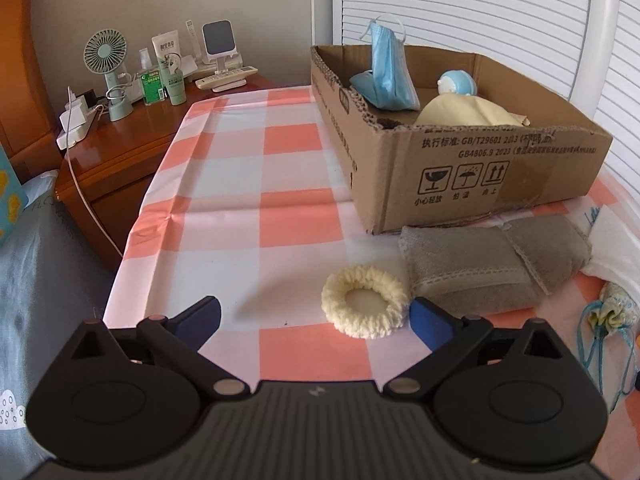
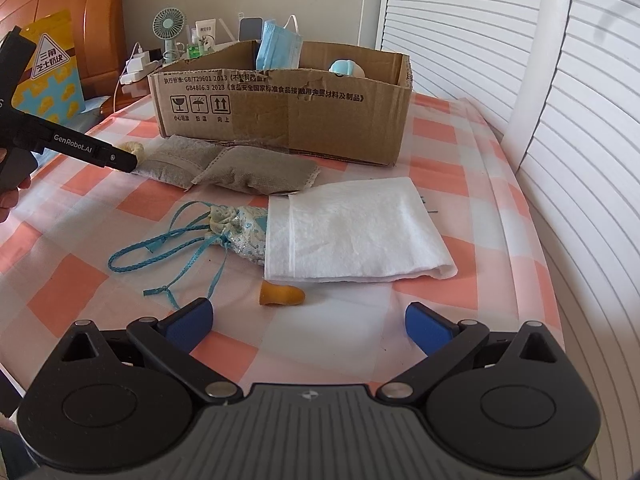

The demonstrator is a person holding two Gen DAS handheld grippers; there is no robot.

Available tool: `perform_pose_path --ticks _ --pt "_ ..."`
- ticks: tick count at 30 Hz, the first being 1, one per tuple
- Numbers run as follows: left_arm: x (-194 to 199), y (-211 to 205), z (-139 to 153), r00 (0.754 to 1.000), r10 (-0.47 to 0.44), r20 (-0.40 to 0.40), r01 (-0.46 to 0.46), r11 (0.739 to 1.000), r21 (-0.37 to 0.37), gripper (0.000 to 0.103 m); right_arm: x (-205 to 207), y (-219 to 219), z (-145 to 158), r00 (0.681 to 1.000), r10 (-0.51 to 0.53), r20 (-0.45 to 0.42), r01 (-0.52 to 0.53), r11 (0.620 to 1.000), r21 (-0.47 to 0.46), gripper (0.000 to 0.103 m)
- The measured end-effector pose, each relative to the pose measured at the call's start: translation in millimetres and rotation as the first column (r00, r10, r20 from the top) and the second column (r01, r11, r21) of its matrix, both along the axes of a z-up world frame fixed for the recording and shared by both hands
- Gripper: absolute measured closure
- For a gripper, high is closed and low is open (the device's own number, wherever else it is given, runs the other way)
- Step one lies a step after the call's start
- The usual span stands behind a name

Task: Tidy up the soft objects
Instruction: 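Move the left tool to the cream hair tie and close on it, then lift the cream hair tie with the left tool while the right tool grasps the orange earplug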

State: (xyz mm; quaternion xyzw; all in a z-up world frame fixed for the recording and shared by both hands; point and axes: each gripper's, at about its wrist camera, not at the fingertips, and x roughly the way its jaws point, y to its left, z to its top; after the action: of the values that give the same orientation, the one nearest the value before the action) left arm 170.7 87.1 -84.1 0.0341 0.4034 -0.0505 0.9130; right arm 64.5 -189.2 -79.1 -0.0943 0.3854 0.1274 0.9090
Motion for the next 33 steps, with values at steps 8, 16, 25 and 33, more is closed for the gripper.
perform_pose_path --ticks 8,16,25,33 --pt "2 -6 1 0.998 -0.064 0.023 0.065 0.997 -0.049 0.034 0 1 0 1.0 0.003 0.001 -0.003 1.0 -0.001 0.0" --pt "1 -13 3 0.992 -0.119 0.048 0.122 0.991 -0.056 0.059 -4 4 0 0.999 0.042 0.016 -0.042 0.999 -0.001 0.0" --pt "0 -12 3 0.991 -0.122 0.048 0.125 0.991 -0.058 0.059 -4 11 6 0.997 0.056 0.054 -0.056 0.998 -0.002 0.039" --pt "-1 -12 3 0.99 -0.13 0.049 0.133 0.989 -0.058 0.062 -5 14 7 0.997 0.05 0.054 -0.051 0.999 0.004 0.077"
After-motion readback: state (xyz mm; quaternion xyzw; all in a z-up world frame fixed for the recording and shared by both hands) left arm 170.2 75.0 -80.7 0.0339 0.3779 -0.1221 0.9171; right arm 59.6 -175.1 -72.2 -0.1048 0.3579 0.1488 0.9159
